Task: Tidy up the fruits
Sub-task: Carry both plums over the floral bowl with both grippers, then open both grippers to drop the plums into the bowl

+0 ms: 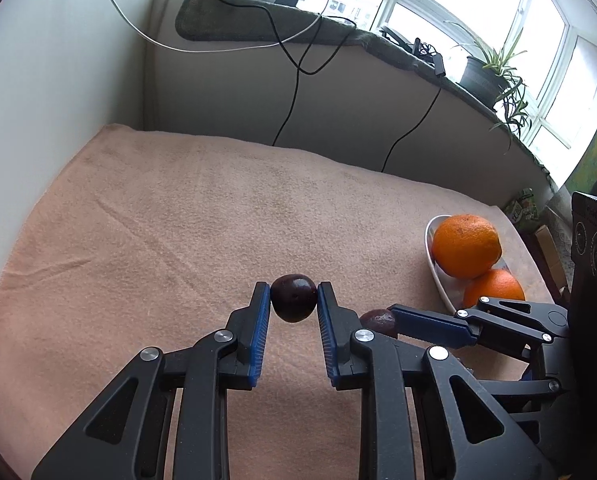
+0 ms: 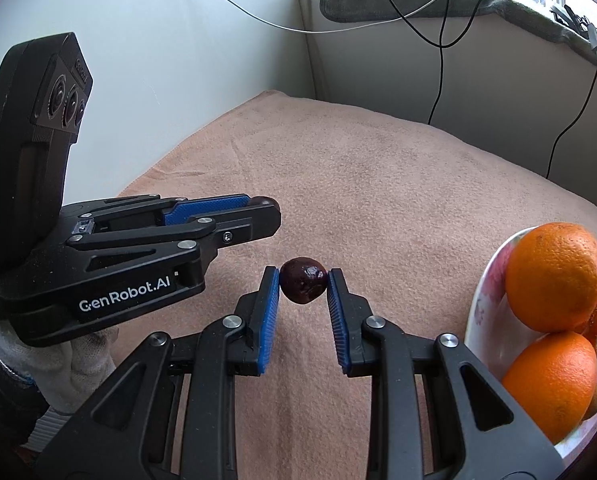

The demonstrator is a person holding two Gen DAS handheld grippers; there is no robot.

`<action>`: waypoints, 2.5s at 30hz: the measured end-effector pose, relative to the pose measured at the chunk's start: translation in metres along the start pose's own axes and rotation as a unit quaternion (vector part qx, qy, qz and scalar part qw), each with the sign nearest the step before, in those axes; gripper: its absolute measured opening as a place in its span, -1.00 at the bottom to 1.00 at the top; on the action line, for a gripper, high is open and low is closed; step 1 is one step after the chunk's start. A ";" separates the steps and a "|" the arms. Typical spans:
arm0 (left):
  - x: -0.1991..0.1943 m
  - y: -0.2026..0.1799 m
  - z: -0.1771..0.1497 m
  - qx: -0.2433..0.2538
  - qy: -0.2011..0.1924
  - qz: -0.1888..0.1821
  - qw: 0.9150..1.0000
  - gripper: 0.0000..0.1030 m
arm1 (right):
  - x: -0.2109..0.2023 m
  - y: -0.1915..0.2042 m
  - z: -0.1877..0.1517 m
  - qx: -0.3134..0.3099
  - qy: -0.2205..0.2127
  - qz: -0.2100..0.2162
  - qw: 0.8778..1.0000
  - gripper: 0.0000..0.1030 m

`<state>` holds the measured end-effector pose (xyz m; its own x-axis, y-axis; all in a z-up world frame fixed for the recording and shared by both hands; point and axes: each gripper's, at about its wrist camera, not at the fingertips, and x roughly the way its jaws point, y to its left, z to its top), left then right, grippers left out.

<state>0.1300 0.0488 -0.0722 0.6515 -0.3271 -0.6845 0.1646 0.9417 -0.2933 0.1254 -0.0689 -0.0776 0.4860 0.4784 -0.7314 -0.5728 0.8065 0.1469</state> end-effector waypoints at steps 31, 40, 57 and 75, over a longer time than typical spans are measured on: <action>-0.010 -0.116 0.004 0.071 -0.020 -0.074 0.995 -0.57 | -0.129 -0.081 -0.033 0.070 -0.089 -0.051 0.992 -0.50; 0.000 -0.153 0.003 0.096 -0.010 -0.097 0.991 -0.57 | -0.149 -0.113 -0.047 0.099 -0.096 -0.074 0.988 -0.50; 0.032 -0.203 0.005 0.139 0.011 -0.105 0.985 -0.57 | -0.145 -0.166 -0.062 0.153 -0.082 -0.087 0.981 -0.50; 0.042 -0.211 0.008 0.153 0.015 -0.090 0.984 -0.35 | -0.136 -0.175 -0.065 0.150 -0.071 -0.091 0.982 -0.50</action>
<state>0.1286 -0.1630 -0.0337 0.5706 -0.4886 -0.6600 0.4933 0.8465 -0.2002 0.1167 -0.2975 -0.0468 0.6614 0.3430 -0.6670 -0.2575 0.9391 0.2275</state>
